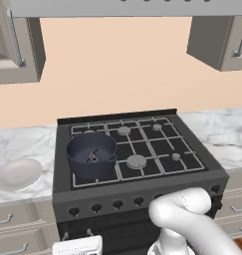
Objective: Retrieve the frozen meat and place it in the pot on a burner. Then turn the burner on.
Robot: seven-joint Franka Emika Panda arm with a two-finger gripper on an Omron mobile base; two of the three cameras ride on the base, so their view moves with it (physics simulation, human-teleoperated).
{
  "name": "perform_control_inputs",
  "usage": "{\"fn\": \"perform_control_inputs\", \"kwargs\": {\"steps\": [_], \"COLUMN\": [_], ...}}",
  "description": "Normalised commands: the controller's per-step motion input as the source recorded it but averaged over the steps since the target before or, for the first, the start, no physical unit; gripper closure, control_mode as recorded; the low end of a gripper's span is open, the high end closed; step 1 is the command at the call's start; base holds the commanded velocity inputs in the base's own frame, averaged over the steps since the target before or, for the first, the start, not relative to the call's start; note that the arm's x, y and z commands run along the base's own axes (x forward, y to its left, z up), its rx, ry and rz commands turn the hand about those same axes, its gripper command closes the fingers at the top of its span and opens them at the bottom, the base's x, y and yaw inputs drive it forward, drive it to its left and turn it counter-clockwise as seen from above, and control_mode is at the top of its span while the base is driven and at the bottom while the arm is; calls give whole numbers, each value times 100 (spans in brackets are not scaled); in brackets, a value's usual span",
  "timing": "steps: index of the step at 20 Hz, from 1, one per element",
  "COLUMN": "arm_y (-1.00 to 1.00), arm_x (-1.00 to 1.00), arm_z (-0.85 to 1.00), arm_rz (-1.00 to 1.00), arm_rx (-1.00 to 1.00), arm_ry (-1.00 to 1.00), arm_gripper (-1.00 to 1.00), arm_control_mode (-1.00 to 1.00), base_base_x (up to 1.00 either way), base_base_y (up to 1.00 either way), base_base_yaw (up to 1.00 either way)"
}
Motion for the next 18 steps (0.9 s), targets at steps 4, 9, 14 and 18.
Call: {"fn": "perform_control_inputs", "kwargs": {"steps": [4, 9, 14, 18], "arm_y": [3, 1, 2, 5], "arm_x": [0, 8, 29, 28], "arm_z": [-12, -1, 0, -1], "arm_rz": [0, 0, 0, 0], "arm_rx": [0, 0, 0, 0], "arm_ry": [0, 0, 0, 0], "arm_gripper": [-100, -100, -100, -100], "arm_control_mode": [-100, -100, -100, -100], "base_base_x": [0, 0, 0, 0], "base_base_y": [0, 0, 0, 0], "base_base_yaw": [0, 0, 0, 0]}}
